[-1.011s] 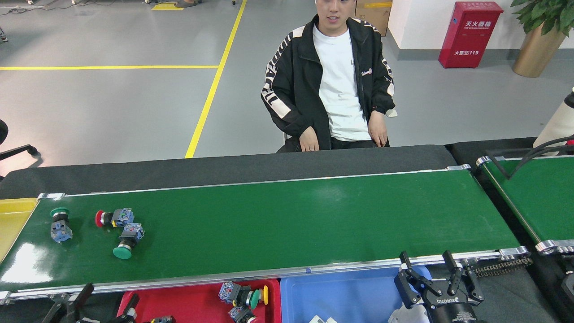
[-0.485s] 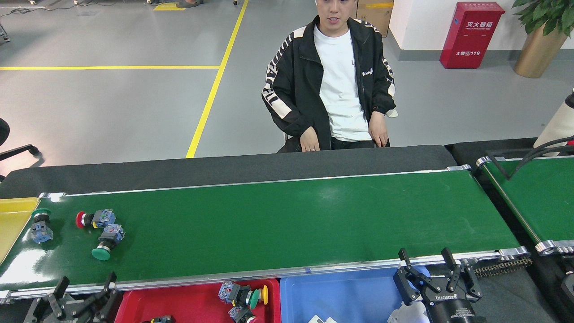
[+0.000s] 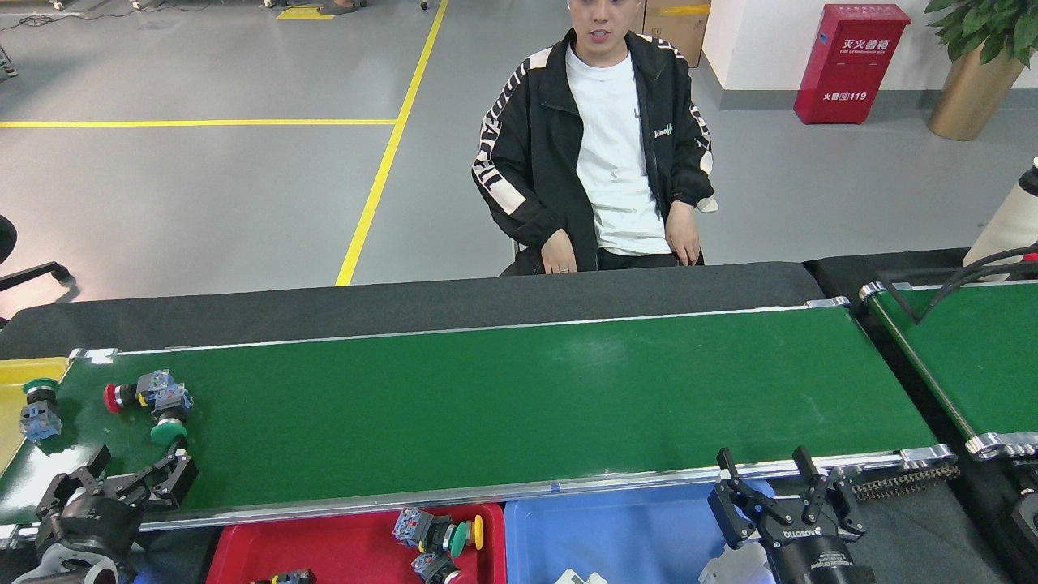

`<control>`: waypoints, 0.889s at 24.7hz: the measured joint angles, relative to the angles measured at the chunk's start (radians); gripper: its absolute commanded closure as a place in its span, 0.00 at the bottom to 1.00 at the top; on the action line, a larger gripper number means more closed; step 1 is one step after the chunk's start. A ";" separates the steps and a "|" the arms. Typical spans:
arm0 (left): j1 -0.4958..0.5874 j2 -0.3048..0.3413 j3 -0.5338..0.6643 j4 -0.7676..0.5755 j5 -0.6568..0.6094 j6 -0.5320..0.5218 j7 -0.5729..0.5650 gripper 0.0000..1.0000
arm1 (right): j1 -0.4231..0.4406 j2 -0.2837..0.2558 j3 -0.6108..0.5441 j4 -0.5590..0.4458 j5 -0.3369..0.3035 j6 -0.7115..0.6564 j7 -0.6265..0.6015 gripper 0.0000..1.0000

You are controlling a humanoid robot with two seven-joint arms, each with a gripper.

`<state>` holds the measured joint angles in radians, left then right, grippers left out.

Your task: Pick switch part from conveyor to tray

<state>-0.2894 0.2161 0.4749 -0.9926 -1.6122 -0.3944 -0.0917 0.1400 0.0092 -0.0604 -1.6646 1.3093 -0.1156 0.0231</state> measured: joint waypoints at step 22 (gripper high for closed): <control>0.261 0.102 -0.125 -0.263 0.328 -0.244 0.024 0.94 | 0.000 0.000 0.000 0.000 -0.001 -0.001 0.004 0.02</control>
<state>-0.0286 0.3180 0.3500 -1.2558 -1.2839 -0.6382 -0.0673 0.1400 0.0093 -0.0600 -1.6644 1.3080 -0.1170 0.0275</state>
